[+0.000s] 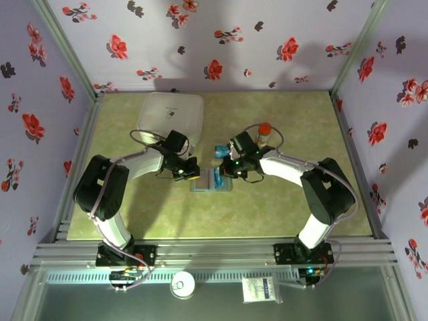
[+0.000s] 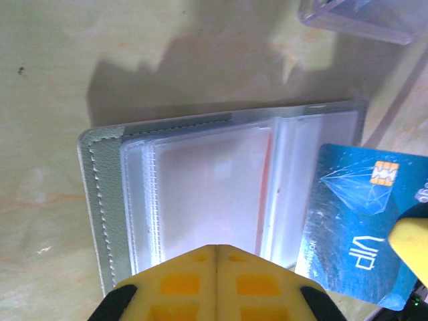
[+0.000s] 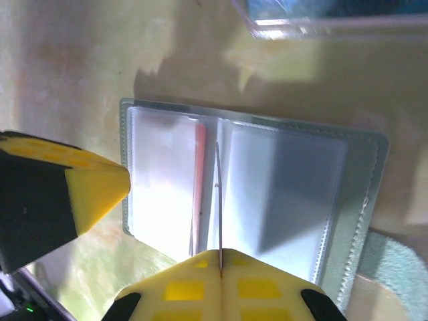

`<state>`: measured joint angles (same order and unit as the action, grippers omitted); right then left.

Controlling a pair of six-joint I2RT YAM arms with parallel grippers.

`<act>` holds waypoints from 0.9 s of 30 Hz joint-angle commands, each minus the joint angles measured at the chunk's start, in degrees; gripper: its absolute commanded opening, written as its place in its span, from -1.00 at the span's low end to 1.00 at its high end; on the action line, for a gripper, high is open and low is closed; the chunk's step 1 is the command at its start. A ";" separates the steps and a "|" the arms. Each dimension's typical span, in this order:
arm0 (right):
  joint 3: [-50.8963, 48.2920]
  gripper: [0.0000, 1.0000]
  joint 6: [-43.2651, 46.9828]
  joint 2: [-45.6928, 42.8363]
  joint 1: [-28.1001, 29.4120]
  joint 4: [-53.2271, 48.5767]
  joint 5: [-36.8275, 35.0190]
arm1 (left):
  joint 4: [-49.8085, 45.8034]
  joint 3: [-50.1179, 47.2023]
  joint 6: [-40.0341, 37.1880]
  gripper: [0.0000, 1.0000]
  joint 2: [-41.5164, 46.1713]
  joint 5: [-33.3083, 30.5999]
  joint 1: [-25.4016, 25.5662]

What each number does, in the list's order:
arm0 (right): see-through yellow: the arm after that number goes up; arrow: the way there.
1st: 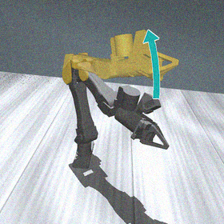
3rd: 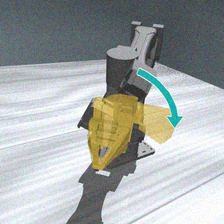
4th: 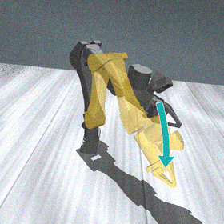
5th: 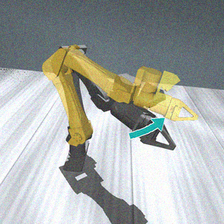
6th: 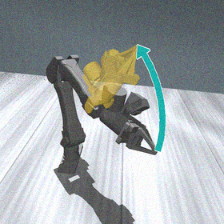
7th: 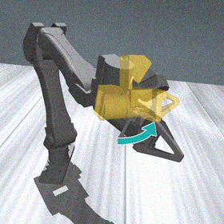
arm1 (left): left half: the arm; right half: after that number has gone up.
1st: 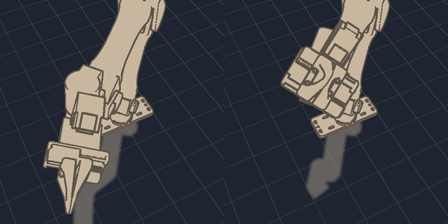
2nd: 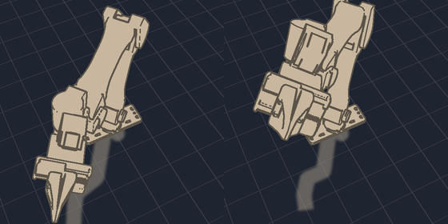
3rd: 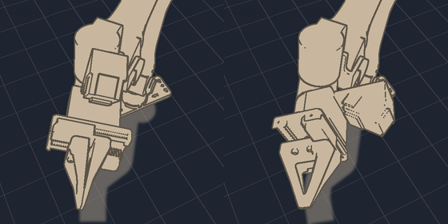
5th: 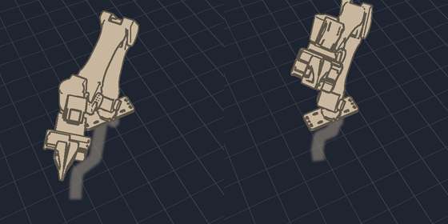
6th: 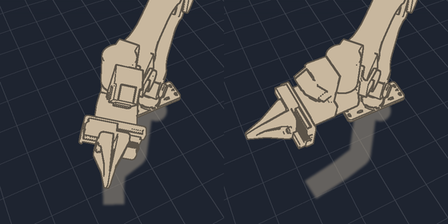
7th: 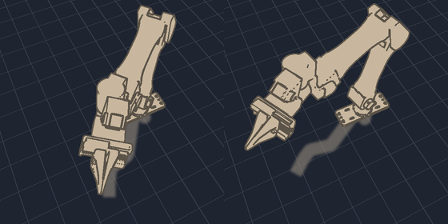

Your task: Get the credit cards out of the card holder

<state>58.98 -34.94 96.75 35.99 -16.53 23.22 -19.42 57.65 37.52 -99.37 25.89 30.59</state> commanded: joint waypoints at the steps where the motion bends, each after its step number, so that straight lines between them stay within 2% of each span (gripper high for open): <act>1: 5.86 -0.96 14.32 -1.79 -0.39 -10.74 -3.47 | -1.65 -0.56 0.40 -1.00 3.00 -0.61 -0.55; 7: 15.18 -1.00 35.58 -0.17 -0.41 -23.90 -10.11 | -1.23 -2.67 0.41 -1.00 5.87 -1.09 -2.32; 12: 21.58 -1.00 59.01 1.29 -0.15 -32.51 -11.30 | -1.82 -3.38 -0.07 -1.00 8.02 -1.06 -3.67; 14: 23.88 -1.00 66.09 1.77 0.05 -35.17 -14.68 | -2.38 -3.69 -0.33 -1.00 9.10 -1.37 -4.08; 17: 27.65 -1.00 73.43 3.60 -0.21 -37.65 -17.85 | -2.83 -4.43 -0.63 -1.00 10.38 -1.45 -4.78; 20: 32.05 -1.00 79.94 6.43 -0.65 -40.72 -17.46 | -3.33 -5.47 -0.81 -1.00 11.52 -1.76 -5.78; 27: 44.76 -1.00 86.63 15.48 -3.11 -47.08 -14.93 | -3.89 -6.89 -1.02 -1.00 13.11 -1.63 -7.17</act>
<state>99.42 45.52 109.27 34.24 -58.04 7.70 -21.91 51.42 37.32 -87.77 24.75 23.90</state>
